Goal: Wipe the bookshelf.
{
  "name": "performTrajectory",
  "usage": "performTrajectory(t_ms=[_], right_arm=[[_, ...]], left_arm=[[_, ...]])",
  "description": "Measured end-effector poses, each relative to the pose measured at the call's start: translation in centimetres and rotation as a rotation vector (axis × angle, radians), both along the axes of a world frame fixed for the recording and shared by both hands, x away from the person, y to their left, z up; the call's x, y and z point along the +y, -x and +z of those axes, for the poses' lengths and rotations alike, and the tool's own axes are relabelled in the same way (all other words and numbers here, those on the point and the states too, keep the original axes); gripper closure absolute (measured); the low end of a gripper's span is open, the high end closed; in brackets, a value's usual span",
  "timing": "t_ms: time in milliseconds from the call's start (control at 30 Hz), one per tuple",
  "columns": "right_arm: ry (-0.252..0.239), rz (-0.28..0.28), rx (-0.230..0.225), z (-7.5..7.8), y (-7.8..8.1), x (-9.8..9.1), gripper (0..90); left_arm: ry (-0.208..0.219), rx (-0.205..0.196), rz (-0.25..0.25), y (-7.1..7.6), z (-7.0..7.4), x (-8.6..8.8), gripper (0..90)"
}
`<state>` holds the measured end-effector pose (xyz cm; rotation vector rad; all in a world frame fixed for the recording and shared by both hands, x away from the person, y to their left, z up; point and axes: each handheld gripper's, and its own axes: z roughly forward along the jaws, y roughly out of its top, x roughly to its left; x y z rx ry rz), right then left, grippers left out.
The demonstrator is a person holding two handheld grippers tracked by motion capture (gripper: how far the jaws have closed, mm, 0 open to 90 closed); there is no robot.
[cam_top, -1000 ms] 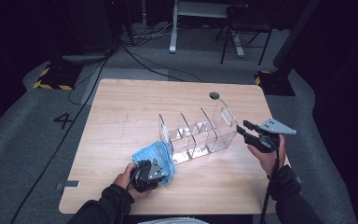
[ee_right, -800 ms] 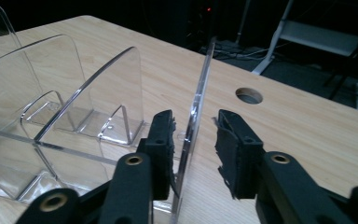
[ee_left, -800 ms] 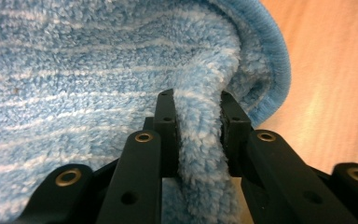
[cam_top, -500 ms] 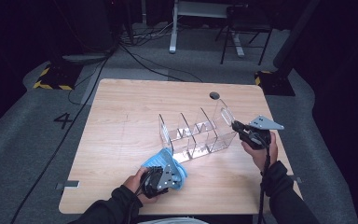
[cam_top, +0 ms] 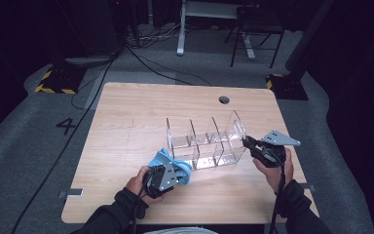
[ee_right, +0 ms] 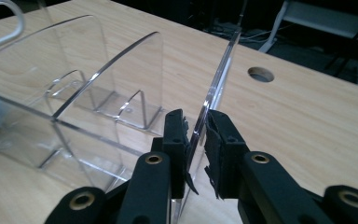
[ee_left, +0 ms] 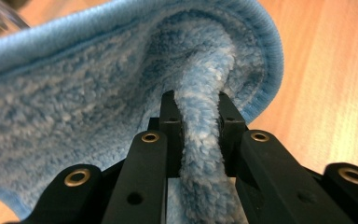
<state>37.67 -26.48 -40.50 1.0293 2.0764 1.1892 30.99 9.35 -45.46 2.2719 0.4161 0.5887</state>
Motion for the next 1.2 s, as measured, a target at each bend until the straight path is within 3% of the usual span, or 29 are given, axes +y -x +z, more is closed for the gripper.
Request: performTrajectory(t_ms=[100,167,333,467,533,700,800,1000,1200], right_arm=[[-0.001,-0.012,0.013,0.2,0.7,0.5,77.9],[0.030,-0.017,0.008,0.3,1.3,1.0,76.5],[0.044,0.013,0.024,0.7,2.1,1.6,73.7],[0.023,0.049,0.050,0.8,2.0,1.2,70.9],[0.015,0.085,0.059,0.9,1.7,1.1,62.9],[0.019,0.129,0.040,0.6,0.5,1.3,52.7],[0.004,0.128,0.051,0.3,-0.4,1.0,59.1],[0.016,0.086,0.037,0.1,-0.3,1.4,66.4],[0.023,0.060,0.018,0.1,-0.2,1.5,69.5]], left_arm=[[0.012,-0.013,0.015,-0.1,0.4,0.2,78.0],[0.020,-0.024,0.016,-0.1,0.8,0.2,78.0],[0.025,-0.048,-0.003,-0.4,1.4,-1.0,78.0],[0.028,-0.064,-0.020,-0.8,2.0,-2.1,78.0],[0.033,-0.065,-0.026,-1.1,2.1,-2.6,77.9],[0.041,-0.083,-0.062,-1.5,2.6,-4.5,78.0],[0.045,-0.079,-0.083,-1.8,2.7,-5.9,78.0],[0.021,-0.062,-0.098,-2.7,1.9,-8.1,77.9],[0.022,-0.053,-0.082,-3.1,1.9,-7.6,77.9]])
